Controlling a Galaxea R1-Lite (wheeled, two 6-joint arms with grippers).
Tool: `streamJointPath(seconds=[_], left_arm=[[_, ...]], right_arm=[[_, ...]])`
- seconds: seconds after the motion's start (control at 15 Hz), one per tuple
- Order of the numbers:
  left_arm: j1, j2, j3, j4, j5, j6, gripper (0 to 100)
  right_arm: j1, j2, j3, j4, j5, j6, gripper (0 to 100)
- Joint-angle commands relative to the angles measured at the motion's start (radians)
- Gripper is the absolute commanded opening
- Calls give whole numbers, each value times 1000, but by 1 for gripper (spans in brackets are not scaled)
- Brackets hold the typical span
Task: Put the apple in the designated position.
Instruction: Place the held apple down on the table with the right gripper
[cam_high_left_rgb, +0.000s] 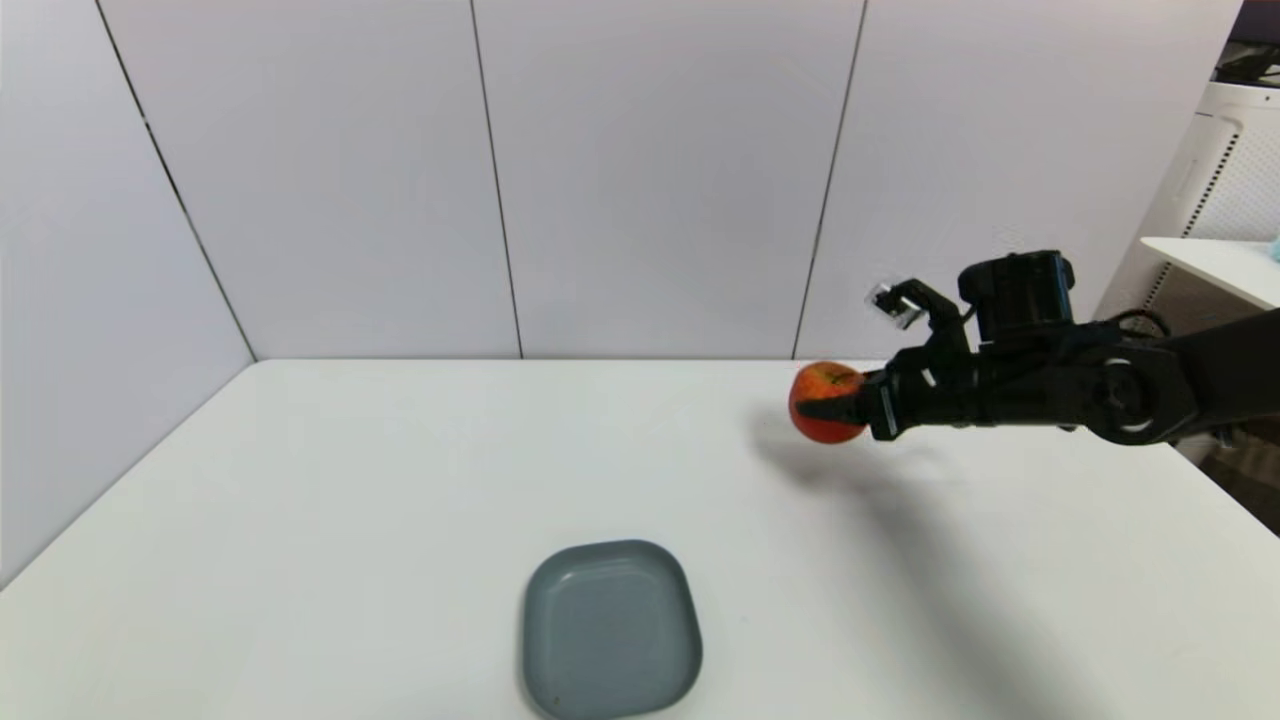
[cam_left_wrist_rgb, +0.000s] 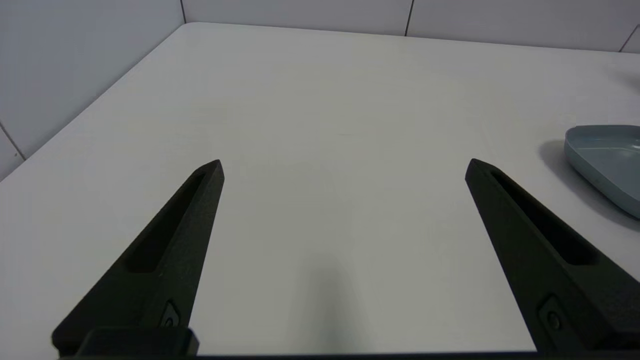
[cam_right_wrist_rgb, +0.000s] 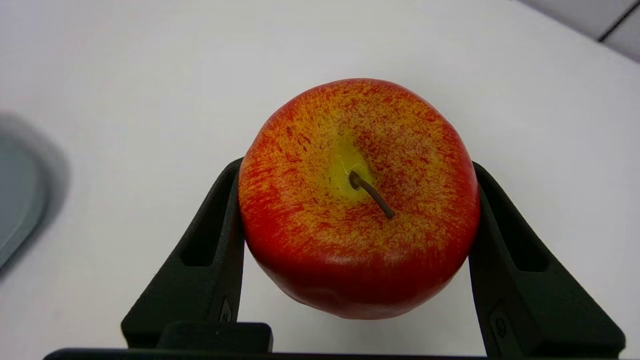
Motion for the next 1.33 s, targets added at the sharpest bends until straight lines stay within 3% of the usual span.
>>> streamJointPath(seconds=[0.07,0.27,0.4,0.8,1.27,1.33], left_arm=[[0,0,0,0,1,-1,100],[0,0,0,0,1,-1,100],[0,0,0,0,1,-1,100],[0,0,0,0,1,-1,100],[0,0,0,0,1,-1,100],[0,0,0,0,1,-1,100]], right_arm=[[-4,-184,281,-6,297,-221,0],[14,-213,390,-14,366,-365,0],[43,-217,424,-14,373,-403,0],[144,-184,459,-112,370,-399,0],[160,-150,452,-112,364,-397,0],[160,-148,446,-114,364,-397,100]])
